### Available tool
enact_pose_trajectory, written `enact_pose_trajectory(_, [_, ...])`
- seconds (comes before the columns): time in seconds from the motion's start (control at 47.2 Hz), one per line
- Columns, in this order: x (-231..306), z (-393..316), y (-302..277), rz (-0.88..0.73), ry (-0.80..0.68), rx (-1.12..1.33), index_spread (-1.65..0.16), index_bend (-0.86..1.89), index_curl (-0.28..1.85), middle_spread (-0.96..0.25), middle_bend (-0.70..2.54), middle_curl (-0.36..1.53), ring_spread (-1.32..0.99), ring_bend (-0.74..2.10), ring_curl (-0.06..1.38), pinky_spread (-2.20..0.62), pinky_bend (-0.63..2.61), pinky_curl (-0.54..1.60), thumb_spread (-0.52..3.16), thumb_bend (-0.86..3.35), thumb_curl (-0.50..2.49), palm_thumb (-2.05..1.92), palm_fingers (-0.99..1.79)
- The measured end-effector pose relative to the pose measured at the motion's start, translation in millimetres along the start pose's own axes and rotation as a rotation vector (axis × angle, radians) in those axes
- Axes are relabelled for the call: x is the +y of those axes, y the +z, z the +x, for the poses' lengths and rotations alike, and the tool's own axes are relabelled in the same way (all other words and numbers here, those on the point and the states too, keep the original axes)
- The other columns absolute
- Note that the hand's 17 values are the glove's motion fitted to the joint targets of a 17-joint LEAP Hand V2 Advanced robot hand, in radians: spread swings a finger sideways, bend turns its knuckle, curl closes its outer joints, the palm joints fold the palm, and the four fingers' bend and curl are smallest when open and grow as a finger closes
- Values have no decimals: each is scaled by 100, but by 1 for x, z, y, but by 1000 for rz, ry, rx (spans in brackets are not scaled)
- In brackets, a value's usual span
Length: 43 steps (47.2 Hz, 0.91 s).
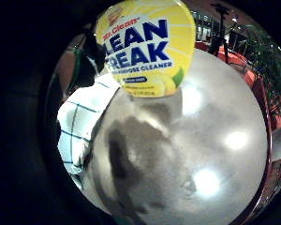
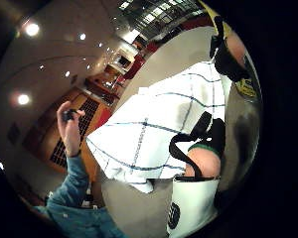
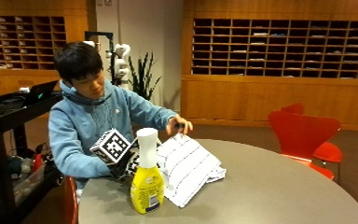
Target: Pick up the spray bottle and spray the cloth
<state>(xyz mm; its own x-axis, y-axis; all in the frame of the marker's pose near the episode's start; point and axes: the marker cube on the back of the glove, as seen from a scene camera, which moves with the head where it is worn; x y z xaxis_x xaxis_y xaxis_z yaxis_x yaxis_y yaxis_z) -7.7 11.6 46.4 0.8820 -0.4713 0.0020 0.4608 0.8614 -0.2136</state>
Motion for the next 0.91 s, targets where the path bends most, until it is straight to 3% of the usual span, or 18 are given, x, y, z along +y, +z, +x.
enact_pose_trajectory(0.169, [-1,-1,-1,46,-20,-6,-24,14,36,-16,20,50,-16,27,43,1,19,35,61,-2,79,100,95])
enact_pose_trajectory(0.487, [9,-20,-2,-20,-102,10,-24,13,35,-16,21,50,-16,27,43,0,19,35,61,-2,79,100,96])
enact_pose_trajectory(0.911, [17,-120,-56,-317,-514,462,-27,11,33,-14,18,48,-15,35,44,3,22,36,71,-3,77,92,93])
